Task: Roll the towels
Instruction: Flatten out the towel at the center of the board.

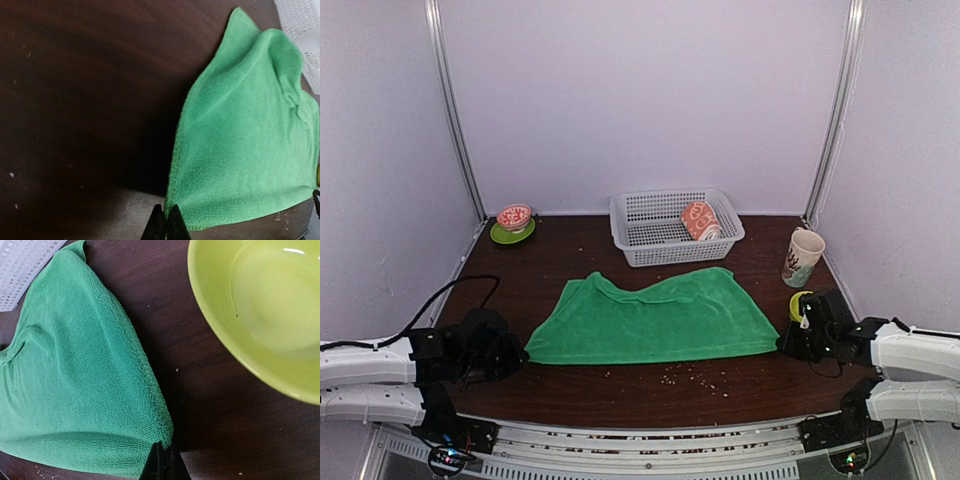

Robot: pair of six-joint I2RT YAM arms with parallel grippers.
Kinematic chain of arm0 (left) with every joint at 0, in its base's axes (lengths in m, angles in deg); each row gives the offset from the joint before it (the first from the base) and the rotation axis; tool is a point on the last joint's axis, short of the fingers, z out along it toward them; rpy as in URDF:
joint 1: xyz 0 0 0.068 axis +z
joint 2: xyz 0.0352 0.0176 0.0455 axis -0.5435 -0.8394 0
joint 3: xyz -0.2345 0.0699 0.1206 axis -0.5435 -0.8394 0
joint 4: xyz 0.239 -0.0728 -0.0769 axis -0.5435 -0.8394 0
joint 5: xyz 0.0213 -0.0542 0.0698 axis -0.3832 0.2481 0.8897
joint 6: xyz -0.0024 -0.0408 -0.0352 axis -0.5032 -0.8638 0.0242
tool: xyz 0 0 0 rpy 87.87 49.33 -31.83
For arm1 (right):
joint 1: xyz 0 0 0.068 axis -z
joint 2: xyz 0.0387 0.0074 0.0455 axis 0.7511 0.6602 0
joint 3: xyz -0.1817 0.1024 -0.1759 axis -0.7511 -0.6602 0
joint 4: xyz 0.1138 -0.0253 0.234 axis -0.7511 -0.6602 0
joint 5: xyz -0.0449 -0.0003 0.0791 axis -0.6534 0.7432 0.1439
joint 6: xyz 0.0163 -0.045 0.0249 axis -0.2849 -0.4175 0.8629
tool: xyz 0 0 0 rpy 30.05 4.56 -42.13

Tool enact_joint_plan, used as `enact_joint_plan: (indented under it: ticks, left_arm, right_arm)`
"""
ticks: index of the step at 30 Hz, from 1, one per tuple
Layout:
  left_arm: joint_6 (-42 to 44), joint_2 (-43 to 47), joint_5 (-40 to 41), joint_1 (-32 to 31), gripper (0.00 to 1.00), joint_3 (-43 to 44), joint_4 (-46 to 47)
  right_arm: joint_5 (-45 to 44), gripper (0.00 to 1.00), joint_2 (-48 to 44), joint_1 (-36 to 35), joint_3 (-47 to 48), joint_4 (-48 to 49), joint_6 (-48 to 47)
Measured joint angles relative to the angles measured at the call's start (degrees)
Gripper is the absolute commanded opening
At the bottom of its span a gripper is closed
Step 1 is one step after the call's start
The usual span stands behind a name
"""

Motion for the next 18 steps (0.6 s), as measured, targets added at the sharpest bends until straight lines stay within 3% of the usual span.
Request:
enact_joint_plan:
  ticks: [4,11,18]
  left_arm:
    - [-3.4,-2.0,-0.3,-3.7,0.00,-2.5,-1.4]
    - [-11.2,-6.3,2.0,-15.8,0.00,-0.1,-6.4]
    - [-21.1,-5.7,5.0,-24.5,0.00,0.2,-10.5]
  right_arm:
    - [0.0,0.00,-2.3,-1.5,-2.5,0.2,0.9]
    - [-1.2,0.00,-9.4,-4.3,-3.0,-3.3,2.8]
    - [-4.7,0.00,-14.4,-10.2,-3.0,-8.7,6.5]
